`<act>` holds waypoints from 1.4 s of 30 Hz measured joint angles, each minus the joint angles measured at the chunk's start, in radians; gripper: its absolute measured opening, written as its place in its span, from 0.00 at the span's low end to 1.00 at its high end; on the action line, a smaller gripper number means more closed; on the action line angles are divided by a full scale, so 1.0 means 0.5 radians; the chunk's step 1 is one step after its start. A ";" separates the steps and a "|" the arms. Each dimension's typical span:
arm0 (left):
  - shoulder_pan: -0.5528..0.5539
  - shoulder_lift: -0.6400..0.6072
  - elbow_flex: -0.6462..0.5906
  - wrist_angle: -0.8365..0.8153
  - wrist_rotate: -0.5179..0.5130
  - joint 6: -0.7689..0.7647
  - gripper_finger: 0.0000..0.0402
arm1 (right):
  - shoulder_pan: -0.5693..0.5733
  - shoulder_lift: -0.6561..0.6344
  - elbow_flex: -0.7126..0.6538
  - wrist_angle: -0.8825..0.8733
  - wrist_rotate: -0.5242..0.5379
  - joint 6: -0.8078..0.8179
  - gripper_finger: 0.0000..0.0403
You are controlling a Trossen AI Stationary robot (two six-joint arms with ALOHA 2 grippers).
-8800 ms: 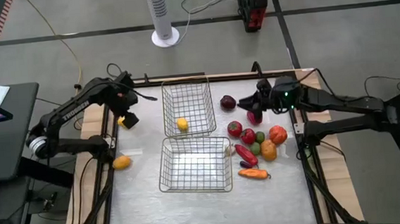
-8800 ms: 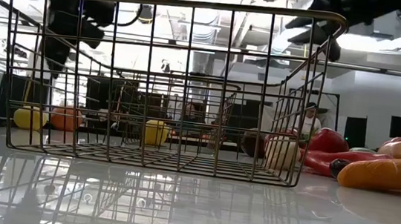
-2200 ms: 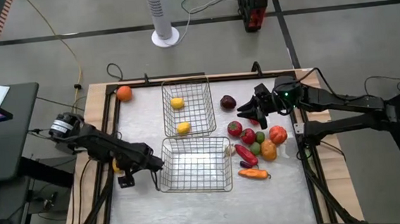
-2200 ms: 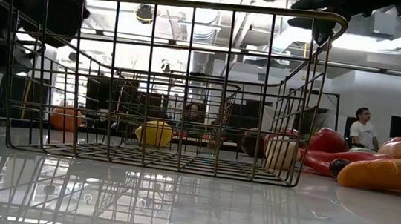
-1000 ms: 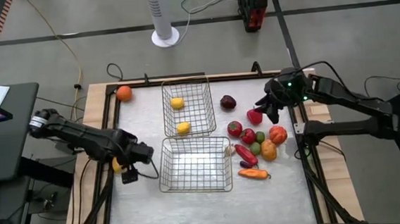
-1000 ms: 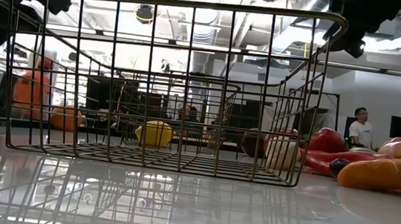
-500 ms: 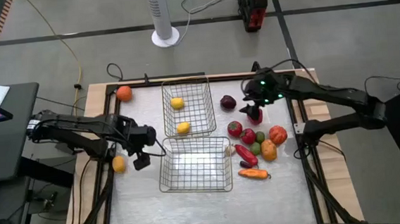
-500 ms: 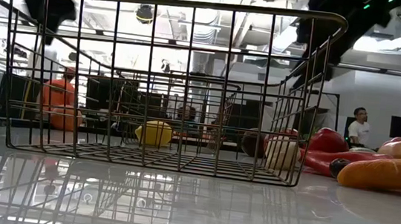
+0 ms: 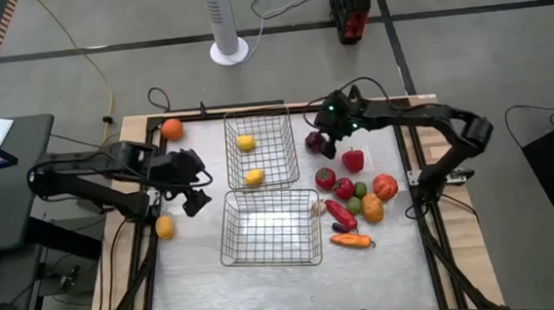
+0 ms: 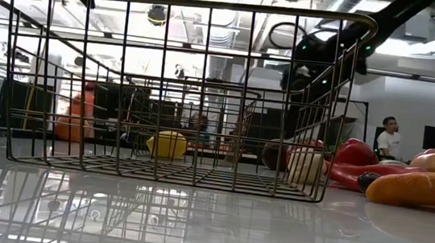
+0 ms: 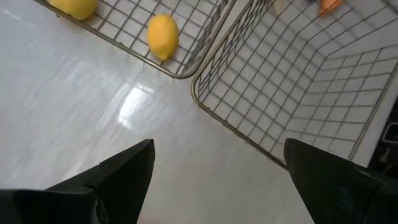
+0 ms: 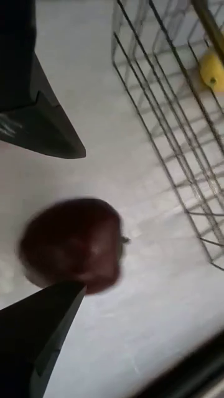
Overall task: Sort produce into baskets
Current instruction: Put the red apple into the top wire basket
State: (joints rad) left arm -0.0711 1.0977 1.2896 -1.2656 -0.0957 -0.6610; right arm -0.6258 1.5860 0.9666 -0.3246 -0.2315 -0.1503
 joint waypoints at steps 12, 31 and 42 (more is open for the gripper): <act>0.000 -0.175 0.001 0.169 -0.086 -0.166 0.85 | 0.008 0.289 0.113 -0.013 0.144 -0.180 0.88; 0.042 -0.415 0.001 0.583 -0.503 -0.089 0.85 | 0.120 -0.711 0.106 -0.171 -0.332 0.110 0.78; 0.179 -0.380 -0.002 1.057 -0.416 0.486 0.85 | 0.406 -1.115 0.107 0.227 -0.476 0.421 0.78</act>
State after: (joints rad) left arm 0.0182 0.9079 1.2884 -0.7369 -0.3038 -0.4181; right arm -0.4227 1.0283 1.0199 -0.2111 -0.4696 0.0602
